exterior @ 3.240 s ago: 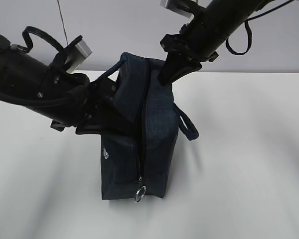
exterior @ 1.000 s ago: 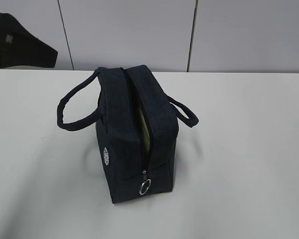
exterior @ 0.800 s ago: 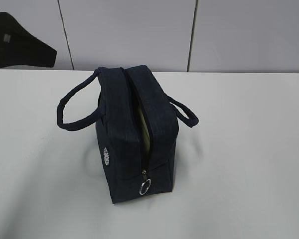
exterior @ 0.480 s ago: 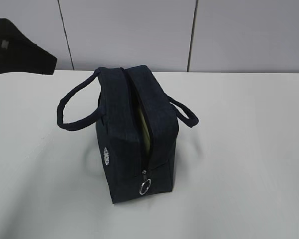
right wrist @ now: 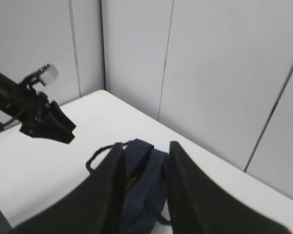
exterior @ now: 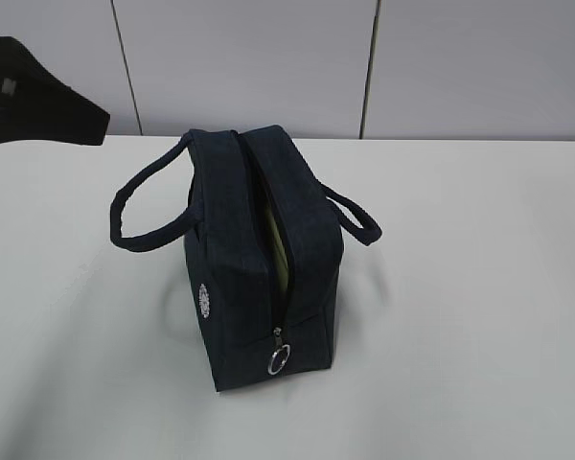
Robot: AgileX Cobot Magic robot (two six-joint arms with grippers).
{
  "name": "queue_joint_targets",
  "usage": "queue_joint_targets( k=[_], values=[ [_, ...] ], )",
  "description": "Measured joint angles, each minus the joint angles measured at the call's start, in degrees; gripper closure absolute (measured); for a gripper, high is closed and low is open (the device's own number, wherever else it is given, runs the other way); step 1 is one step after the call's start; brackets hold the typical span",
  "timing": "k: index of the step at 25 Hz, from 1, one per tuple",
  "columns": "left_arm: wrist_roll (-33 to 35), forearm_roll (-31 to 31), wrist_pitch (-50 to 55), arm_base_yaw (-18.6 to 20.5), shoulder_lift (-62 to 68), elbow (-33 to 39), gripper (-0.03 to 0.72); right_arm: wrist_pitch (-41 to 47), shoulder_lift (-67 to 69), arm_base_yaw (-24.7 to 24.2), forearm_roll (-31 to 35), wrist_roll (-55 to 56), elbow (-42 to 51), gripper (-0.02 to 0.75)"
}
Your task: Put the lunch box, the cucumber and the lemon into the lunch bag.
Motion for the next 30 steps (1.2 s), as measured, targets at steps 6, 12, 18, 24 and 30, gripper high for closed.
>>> queue_joint_targets(
  k=[6, 12, 18, 24, 30],
  values=[
    [0.0, -0.2, -0.5, 0.0, 0.0, 0.0, 0.304, -7.3, -10.4, 0.0, -1.7, 0.0, 25.1, 0.513],
    [0.0, -0.7, -2.4, 0.0, -0.6, 2.1, 0.304, -10.1, -10.6, 0.0, -0.9, -2.1, 40.0, 0.414],
    [0.0, -1.7, -3.8, 0.0, -1.4, 5.4, 0.304, -12.5, -6.3, 0.0, 5.5, -5.7, 47.2, 0.31],
    [0.2, -2.0, -5.6, 0.0, -2.3, 8.6, 0.304, -15.0, 0.2, 0.0, 24.8, -26.1, 54.5, 0.304],
    [0.2, -2.0, -6.0, 0.0, -2.3, 9.2, 0.304, -15.0, 9.5, 0.0, 34.7, -43.5, 58.2, 0.304]
  ],
)
